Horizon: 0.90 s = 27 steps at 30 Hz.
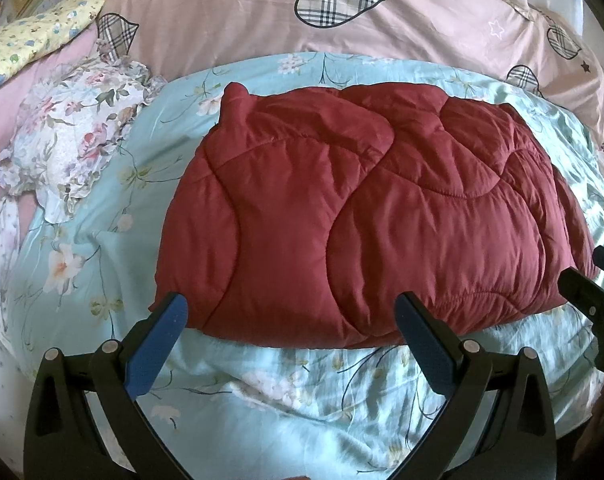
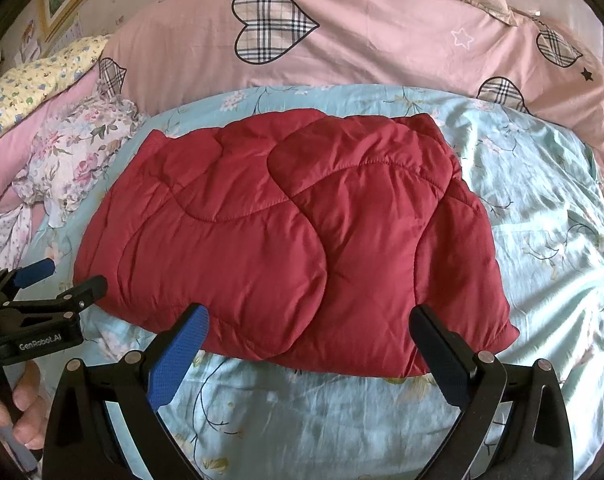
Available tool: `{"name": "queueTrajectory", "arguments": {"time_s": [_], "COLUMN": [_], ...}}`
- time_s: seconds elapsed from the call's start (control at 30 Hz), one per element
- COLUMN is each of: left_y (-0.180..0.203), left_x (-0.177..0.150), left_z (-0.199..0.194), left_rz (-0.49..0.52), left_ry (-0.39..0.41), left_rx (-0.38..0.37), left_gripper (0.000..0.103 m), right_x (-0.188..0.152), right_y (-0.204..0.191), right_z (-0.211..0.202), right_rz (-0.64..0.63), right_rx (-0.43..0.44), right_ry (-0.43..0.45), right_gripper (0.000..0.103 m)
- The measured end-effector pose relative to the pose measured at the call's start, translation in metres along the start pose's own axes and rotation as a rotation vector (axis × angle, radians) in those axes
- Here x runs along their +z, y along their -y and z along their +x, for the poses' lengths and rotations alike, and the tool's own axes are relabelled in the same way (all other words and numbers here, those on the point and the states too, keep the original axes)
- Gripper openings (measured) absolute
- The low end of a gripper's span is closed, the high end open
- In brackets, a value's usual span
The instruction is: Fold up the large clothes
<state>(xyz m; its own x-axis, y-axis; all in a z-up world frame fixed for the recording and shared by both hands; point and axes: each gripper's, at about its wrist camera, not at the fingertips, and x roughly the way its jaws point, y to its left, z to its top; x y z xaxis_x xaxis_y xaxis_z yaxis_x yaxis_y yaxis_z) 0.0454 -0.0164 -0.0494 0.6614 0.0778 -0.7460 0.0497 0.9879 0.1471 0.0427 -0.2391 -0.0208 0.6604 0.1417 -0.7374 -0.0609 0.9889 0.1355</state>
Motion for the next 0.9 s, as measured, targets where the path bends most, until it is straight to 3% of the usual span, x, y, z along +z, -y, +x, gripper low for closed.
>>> {"name": "queueTrajectory", "arguments": {"time_s": [0.9], "left_y": [-0.0004], "left_x": [0.0051], "left_z": [0.0042], "left_rz": [0.003], "left_ry": [0.002], "left_rx": [0.006], "left_gripper": [0.103], "right_x": [0.0019], "right_y": [-0.0047], "right_z": [0.0028], "right_rz": [0.002], "right_rx": [0.006], "right_ry": [0.0], "right_gripper": [0.101]}}
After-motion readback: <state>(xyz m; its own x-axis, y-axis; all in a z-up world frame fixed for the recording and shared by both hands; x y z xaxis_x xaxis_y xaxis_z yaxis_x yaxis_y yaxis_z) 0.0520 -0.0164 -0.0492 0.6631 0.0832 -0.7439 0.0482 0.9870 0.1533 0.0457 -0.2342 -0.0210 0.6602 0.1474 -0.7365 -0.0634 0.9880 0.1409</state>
